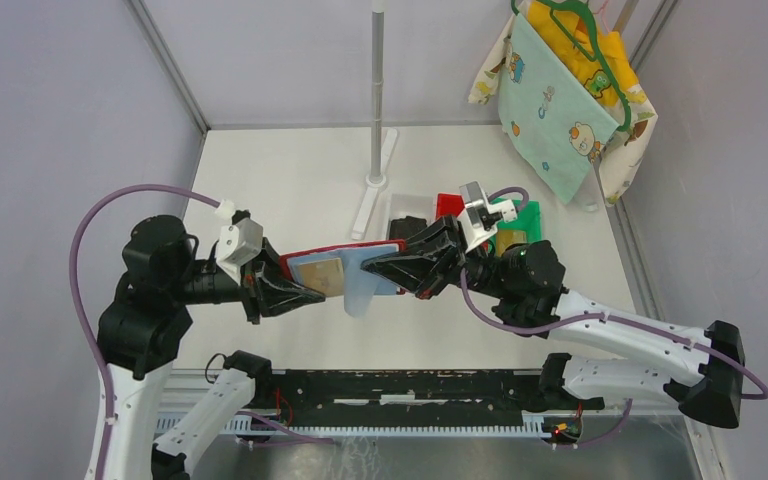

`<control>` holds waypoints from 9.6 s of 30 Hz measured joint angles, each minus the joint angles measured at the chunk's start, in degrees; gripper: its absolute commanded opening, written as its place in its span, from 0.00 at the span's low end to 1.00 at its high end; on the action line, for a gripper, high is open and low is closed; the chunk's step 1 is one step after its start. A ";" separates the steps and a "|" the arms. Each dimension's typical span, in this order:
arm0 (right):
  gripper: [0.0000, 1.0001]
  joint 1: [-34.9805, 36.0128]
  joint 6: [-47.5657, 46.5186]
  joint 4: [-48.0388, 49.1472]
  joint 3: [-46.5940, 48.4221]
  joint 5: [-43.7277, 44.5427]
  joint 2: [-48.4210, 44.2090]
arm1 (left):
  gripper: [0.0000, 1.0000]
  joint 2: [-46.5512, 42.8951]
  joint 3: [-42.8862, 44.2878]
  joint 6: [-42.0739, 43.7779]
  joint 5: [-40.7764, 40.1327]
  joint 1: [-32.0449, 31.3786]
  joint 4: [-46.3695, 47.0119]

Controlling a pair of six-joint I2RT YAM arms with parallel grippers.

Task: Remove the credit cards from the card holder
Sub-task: Remove the credit card from the card holder.

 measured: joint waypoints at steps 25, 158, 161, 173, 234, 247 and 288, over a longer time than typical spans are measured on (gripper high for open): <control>0.98 -5.33 -5.73 -23.91 9.38 3.61 1.09 | 0.02 19.58 10.75 6.10 -5.29 0.02 -22.73; 0.50 -10.78 18.45 1.16 -6.49 -10.60 7.21 | 0.03 19.15 11.13 -0.46 -12.09 -6.14 -13.35; 0.39 -11.10 21.38 4.92 -6.95 -11.02 8.61 | 0.18 19.37 11.41 -0.46 -12.00 -6.03 -13.29; 0.00 -11.34 26.64 15.89 -8.46 -10.84 9.92 | 0.51 21.70 12.61 -0.22 -2.43 -6.86 -14.34; 0.00 -11.34 16.00 3.17 -11.54 -12.24 -0.09 | 0.02 21.88 15.50 4.92 -0.15 -6.64 -19.10; 0.23 -11.41 16.57 3.28 -11.54 -11.58 -1.09 | 0.02 21.84 16.15 4.92 -0.50 -6.73 -19.17; 0.10 -11.45 26.75 20.79 -14.71 -12.24 1.44 | 0.02 22.05 18.36 4.66 3.10 -7.06 -18.58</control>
